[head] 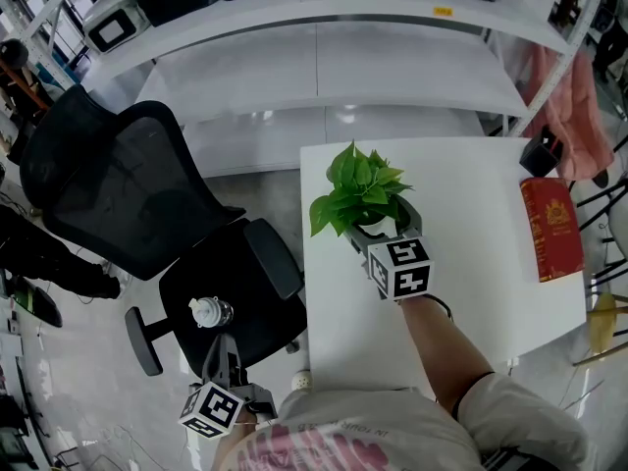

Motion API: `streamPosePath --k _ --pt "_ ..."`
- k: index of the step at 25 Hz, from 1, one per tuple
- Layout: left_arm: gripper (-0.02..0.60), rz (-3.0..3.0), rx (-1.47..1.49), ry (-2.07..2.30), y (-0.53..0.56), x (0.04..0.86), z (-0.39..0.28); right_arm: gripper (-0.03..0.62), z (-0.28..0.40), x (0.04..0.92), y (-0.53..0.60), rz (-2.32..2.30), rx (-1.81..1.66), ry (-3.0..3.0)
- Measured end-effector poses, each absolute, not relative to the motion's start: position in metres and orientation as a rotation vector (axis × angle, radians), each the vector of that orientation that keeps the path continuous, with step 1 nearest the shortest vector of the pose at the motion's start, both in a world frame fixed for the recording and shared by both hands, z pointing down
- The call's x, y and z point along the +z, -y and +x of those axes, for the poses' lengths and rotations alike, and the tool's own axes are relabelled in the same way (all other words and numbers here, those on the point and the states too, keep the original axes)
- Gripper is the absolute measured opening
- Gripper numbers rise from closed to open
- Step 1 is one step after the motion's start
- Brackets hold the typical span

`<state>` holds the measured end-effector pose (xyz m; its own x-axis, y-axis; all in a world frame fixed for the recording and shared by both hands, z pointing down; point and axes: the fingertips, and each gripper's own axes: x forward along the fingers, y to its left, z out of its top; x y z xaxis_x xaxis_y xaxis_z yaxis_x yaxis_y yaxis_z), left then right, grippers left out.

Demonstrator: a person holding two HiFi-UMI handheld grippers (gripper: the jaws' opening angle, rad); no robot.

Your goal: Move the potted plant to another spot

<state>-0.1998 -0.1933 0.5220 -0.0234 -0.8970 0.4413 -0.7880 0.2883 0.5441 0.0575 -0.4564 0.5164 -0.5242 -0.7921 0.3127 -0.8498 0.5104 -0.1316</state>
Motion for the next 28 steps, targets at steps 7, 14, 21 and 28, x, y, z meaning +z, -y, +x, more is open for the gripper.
streamPosePath --k 7,14,21,28 --pt "0.025 1.544 -0.197 1.808 0.204 0.520 -0.194 0.474 0.068 0.507 0.457 1.447 0.393 2.552" --pt "0.025 1.571 -0.228 1.793 0.209 0.517 -0.194 0.474 0.075 0.495 0.452 1.493 0.391 2.554" --pt "0.025 1.607 -0.249 1.773 0.208 0.509 -0.198 0.474 0.074 0.476 0.435 1.527 0.370 2.565" --pt "0.025 1.667 -0.267 1.740 0.208 0.493 -0.204 0.474 0.075 0.453 0.411 1.582 0.352 2.592"
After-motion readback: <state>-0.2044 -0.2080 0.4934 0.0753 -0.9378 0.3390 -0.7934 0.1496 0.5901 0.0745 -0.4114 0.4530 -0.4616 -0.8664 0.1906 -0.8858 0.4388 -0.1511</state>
